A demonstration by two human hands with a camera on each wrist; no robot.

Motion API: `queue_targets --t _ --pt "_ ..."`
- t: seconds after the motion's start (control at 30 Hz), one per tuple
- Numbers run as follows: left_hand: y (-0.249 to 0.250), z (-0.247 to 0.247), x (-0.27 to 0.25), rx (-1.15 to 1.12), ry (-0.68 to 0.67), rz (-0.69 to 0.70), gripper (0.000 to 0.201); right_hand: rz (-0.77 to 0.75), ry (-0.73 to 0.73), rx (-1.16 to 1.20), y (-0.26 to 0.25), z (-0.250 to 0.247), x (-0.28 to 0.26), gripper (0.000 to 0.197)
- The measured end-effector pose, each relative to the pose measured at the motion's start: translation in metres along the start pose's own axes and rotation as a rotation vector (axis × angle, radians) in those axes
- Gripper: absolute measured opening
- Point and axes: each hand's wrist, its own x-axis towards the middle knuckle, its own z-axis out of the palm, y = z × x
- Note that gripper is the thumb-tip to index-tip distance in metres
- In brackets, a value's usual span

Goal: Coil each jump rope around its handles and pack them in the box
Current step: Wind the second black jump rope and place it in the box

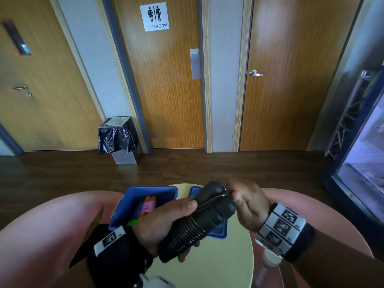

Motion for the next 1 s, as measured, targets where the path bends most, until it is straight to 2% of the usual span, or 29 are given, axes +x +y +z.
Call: queue_targets --t 0.07,0.13,0.2,0.3,0.4,0.5,0.6,0.7,0.77,0.83,0.9,1.0 --pt "-0.008 -0.001 0.001 -0.058 -0.024 -0.033 0.051 -0.030 0.020 0.035 -0.003 0.005 -0.003 0.047" --pt "-0.014 -0.004 0.003 -0.115 -0.077 -0.011 0.054 -0.087 -0.038 0.029 -0.001 0.006 -0.002 0.043" --pt "-0.015 -0.004 0.006 -0.140 -0.114 0.019 0.055 -0.073 -0.105 -0.011 0.001 0.009 0.000 0.058" --pt "-0.012 -0.006 0.013 -0.205 -0.061 0.028 0.054 0.011 -0.063 -0.152 -0.006 0.011 0.005 0.078" --pt "-0.007 -0.011 0.021 -0.311 0.039 0.023 0.054 0.203 -0.072 -0.195 -0.014 0.018 0.015 0.085" --pt "-0.002 -0.015 0.029 -0.288 0.194 0.036 0.053 0.387 -0.045 -0.059 -0.014 0.037 0.013 0.075" --pt "-0.004 -0.016 0.037 -0.256 0.383 0.022 0.050 0.634 0.008 0.090 -0.022 0.057 0.015 0.066" --pt "-0.010 -0.014 0.044 -0.328 0.507 0.010 0.051 0.831 0.005 0.089 -0.029 0.069 0.019 0.060" --pt "-0.009 -0.014 0.043 -0.430 0.503 -0.023 0.052 0.796 -0.085 0.118 -0.032 0.071 0.017 0.057" --pt "-0.006 -0.015 0.041 -0.490 0.472 -0.043 0.055 0.707 -0.250 0.074 -0.034 0.066 0.016 0.061" --pt "-0.004 -0.018 0.039 -0.504 0.499 -0.037 0.056 0.653 -0.381 -0.100 -0.034 0.060 0.018 0.077" --pt "0.004 -0.012 0.038 -0.550 0.563 -0.016 0.051 0.607 -0.372 -0.215 -0.033 0.057 0.026 0.105"
